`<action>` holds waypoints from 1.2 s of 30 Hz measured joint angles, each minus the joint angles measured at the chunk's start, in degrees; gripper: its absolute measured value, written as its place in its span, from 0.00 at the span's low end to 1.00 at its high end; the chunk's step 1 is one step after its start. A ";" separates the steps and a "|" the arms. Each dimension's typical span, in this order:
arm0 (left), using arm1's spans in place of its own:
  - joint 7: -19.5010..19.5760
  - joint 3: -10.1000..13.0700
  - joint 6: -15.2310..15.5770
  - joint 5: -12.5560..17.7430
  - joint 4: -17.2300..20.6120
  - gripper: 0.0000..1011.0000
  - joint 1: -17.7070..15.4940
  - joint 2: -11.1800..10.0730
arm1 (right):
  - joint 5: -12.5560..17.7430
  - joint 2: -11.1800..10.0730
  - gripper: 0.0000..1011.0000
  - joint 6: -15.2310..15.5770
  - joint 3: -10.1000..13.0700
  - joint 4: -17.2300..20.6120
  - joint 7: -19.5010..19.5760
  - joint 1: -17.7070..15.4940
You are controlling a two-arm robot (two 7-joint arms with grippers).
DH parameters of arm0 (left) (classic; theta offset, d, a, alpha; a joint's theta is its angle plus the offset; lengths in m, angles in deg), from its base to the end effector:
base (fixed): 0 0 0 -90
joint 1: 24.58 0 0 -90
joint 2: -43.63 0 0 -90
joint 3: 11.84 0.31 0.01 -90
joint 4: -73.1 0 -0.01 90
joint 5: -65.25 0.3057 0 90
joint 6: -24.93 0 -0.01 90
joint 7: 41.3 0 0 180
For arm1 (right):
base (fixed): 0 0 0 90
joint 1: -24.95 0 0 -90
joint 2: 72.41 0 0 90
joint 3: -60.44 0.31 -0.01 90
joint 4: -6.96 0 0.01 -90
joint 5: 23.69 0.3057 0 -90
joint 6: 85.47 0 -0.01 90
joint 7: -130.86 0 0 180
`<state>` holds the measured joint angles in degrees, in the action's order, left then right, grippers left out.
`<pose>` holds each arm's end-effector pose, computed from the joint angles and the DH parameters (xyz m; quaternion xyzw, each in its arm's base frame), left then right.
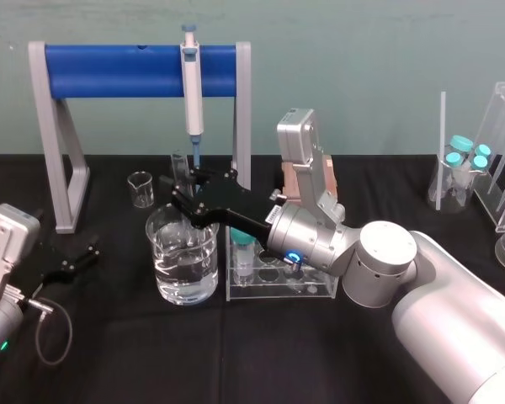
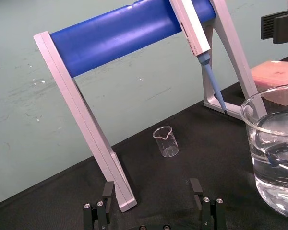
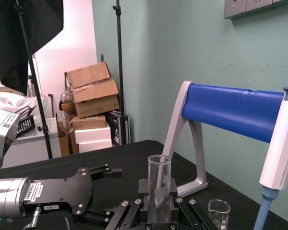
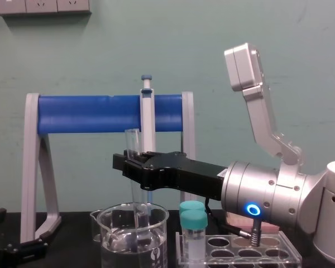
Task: Hold the test tube with one hand and immerse one end into the beaker, then return it to the test tube rack.
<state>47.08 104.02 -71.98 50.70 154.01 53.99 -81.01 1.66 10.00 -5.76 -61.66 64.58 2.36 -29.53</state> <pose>0.3584 0.0948 -0.3178 0.1413 -0.1325 0.5799 0.7913 0.4788 0.0784 -0.2735 0.0464 -0.0370 -0.2558 0.9649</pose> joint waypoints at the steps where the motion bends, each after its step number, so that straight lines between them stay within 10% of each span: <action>1: 0.00 0.00 0.00 0.00 0.00 0.99 0.00 0.00 | -0.02 0.04 0.22 -0.09 0.02 -0.16 -0.01 0.08; 36: 0.00 0.00 0.00 0.00 0.00 0.99 0.00 0.00 | 0.19 0.93 0.22 -0.75 0.25 -2.59 -1.19 1.23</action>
<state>47.08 104.02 -71.98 50.70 154.00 53.99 -81.01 1.85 10.94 -6.51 -61.41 61.99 1.17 -28.30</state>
